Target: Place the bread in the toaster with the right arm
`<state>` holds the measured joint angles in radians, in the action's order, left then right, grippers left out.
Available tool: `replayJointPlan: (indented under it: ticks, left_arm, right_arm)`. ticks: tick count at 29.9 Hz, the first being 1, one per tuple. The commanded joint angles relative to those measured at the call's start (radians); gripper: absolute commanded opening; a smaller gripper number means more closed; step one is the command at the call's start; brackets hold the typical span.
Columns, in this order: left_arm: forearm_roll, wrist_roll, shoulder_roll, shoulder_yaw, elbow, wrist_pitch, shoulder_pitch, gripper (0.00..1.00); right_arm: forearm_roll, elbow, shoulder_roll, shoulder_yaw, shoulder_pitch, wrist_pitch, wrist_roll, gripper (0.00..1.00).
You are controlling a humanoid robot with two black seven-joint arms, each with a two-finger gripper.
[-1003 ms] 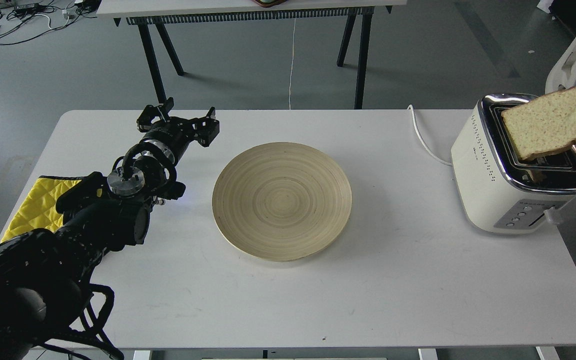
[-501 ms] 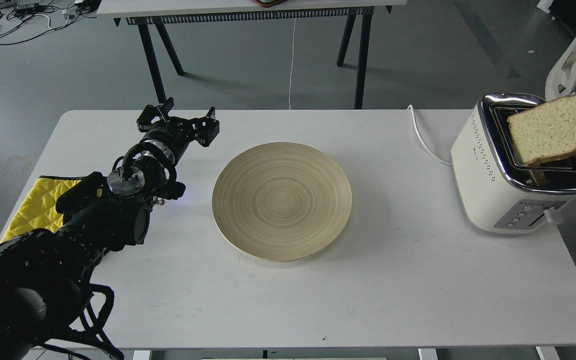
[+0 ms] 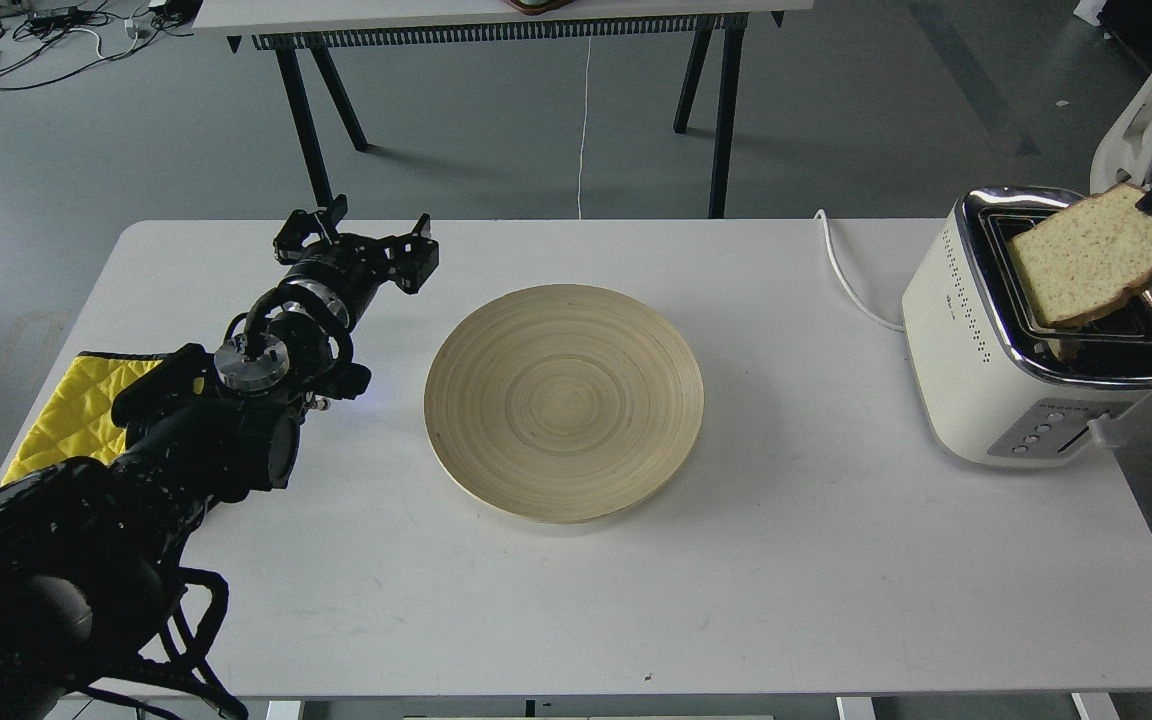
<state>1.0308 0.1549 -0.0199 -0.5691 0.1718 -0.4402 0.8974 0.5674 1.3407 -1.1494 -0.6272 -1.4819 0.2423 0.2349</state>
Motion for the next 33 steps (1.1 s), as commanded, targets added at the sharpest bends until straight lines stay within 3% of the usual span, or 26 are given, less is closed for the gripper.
replayJointPlan:
  ticks: [1, 9, 12, 19, 21, 24, 29, 33]
  left_arm:
    - [0.0, 0.0, 0.0, 0.0, 0.0, 0.0, 0.0, 1.0]
    - [0.0, 0.0, 0.002, 0.0, 0.0, 0.0, 0.0, 1.0]
    - [0.0, 0.0, 0.002, 0.0, 0.0, 0.0, 0.0, 1.0]
    - [0.0, 0.0, 0.0, 0.0, 0.0, 0.0, 0.0, 1.0]
    - [0.0, 0.0, 0.0, 0.0, 0.0, 0.0, 0.0, 1.0]
    - [0.0, 0.0, 0.0, 0.0, 0.0, 0.0, 0.0, 1.0]
    - [0.0, 0.0, 0.0, 0.0, 0.0, 0.0, 0.0, 1.0]
    - [0.0, 0.0, 0.0, 0.0, 0.0, 0.0, 0.0, 1.0]
  right_arm:
    - [-0.023, -0.003, 0.043, 0.001, 0.021, 0.02, -0.006, 0.22]
    - [-0.055, -0.003, 0.089, 0.003, 0.058, 0.055, -0.008, 0.22]
    - [-0.055, -0.003, 0.092, 0.004, 0.058, 0.057, -0.008, 0.28]
    - [-0.095, -0.002, 0.092, 0.023, 0.042, 0.058, 0.0, 0.67]
    - [-0.133, 0.001, 0.089, 0.046, 0.04, 0.057, 0.003, 0.84]
    - [-0.178, 0.008, 0.086, 0.102, 0.04, 0.043, 0.001, 0.97]
    - [-0.24, 0.067, 0.091, 0.219, 0.031, 0.002, -0.002, 0.98]
    - [-0.432, 0.1, 0.129, 0.329, 0.022, -0.035, 0.0, 0.98]
